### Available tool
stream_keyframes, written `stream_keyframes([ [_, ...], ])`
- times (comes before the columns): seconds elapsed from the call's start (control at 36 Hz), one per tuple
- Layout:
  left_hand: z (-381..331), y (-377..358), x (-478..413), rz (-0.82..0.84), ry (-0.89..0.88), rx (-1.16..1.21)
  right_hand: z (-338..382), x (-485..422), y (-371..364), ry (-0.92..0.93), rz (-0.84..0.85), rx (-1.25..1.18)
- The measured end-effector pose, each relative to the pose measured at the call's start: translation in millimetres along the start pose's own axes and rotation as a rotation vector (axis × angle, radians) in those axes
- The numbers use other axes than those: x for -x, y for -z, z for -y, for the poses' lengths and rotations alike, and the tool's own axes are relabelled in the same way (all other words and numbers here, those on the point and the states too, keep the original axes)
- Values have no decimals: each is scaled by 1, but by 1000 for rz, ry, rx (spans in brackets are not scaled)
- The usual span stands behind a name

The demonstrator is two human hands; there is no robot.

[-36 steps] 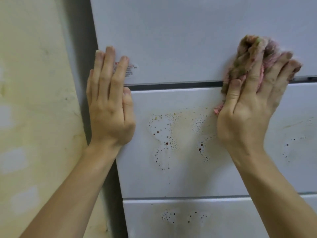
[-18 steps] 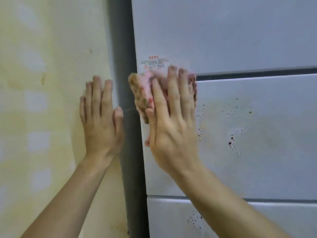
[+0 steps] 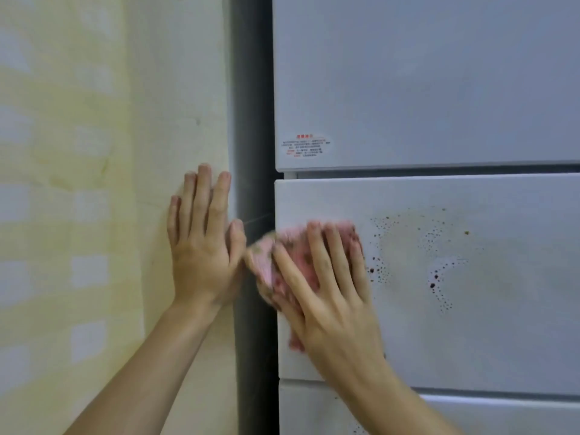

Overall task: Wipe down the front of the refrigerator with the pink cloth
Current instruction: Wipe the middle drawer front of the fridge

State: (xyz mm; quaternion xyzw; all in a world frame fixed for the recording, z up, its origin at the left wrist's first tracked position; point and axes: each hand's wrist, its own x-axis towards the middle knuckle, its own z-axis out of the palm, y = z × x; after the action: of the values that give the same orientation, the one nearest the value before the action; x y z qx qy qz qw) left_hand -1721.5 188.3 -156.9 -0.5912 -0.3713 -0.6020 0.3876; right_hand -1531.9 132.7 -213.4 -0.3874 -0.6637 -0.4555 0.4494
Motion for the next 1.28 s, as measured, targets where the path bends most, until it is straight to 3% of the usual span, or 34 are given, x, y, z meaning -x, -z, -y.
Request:
stream_keyframes([
  [0.14,1,-1,1,1,8,25,3,-60,-4,-157,-157,-25],
  [0.25,1,0,4,4,2,40,12,-45,-7,-203,-184,-35],
  [0.58,-1,0,6,2,17,43,24,76,-13,-82,2,-13],
  [0.75,0,-3,6,-19,8,20,13,29,-2,-99,5,-25],
  [0.97,2,-3,8,-20,-12,32,1,-58,0,-257,-177,-9],
  [1.08,2,-3,7,-16,-13,45,6,-29,-4,-214,-185,-31],
  [1.28,-3,0,8,17,28,46,21,76,-11,-83,-5,-41],
])
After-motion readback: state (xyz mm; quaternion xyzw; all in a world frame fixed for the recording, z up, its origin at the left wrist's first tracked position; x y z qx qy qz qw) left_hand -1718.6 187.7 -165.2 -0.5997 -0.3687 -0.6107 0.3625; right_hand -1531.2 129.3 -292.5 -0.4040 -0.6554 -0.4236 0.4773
